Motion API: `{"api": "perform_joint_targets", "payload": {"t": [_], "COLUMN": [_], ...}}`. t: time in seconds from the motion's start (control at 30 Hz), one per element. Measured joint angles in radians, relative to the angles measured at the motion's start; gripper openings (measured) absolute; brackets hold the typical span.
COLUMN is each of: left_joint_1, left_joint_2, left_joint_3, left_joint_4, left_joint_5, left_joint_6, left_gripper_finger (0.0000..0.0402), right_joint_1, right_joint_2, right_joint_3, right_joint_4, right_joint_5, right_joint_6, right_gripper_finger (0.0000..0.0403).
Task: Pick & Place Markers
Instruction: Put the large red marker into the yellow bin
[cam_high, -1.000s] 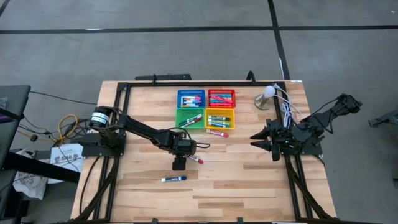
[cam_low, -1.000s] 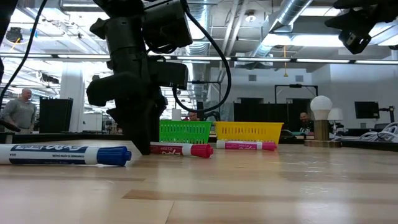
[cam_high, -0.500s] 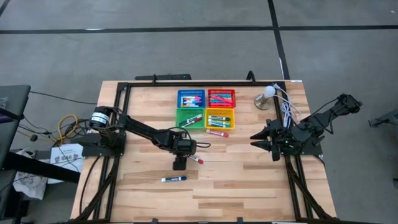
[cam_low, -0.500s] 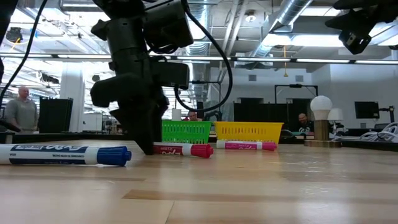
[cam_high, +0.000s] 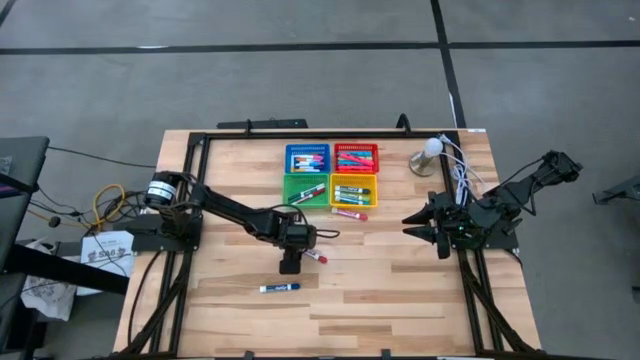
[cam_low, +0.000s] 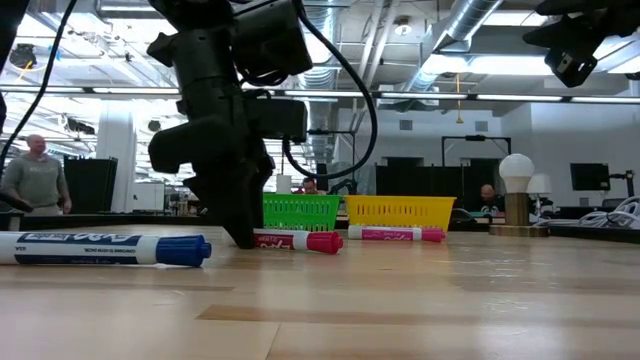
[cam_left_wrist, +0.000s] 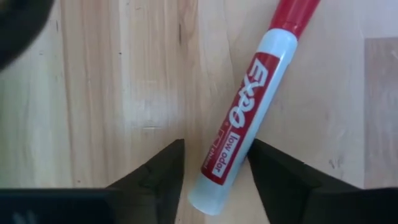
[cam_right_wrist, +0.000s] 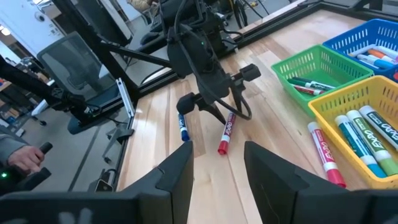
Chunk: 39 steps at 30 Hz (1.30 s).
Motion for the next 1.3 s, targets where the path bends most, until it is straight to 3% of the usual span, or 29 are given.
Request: {"api": "perform_joint_targets", "payload": {"t": [0.37, 0.57, 0.87, 1.07, 1.3], "left_joint_1": [-0.028, -0.023, 0.030, 0.064, 0.069], "left_joint_2": [0.000, -0.030, -0.220, -0.340, -0.400], "left_joint_3": [0.000, -0.003, -0.002, -0.001, -0.001], "left_joint_4": [0.002, 0.010, 0.103, 0.341, 0.570], "left_joint_5": [-0.002, 0.009, -0.011, -0.041, -0.091], "left_joint_6": [-0.014, -0.066, -0.152, -0.228, -0.226], "left_gripper_finger": [0.0065, 0.0073, 0.0070, 0.0077, 0.0079], "right_joint_1": [0.000, -0.019, -0.080, -0.126, -0.237], "right_joint_2": [0.000, 0.002, 0.044, 0.119, 0.243], "right_joint_3": [0.000, 0.000, 0.000, 0.000, 0.000], "right_joint_4": [0.000, 0.000, 0.036, 0.232, 0.504], "right_joint_5": [0.001, 0.002, 0.002, 0.001, 0.002], "right_joint_6": [0.004, 0.089, 0.183, 0.101, -0.019], "right_gripper_finger": [0.0133, 0.0133, 0.0141, 0.0166, 0.0232]}}
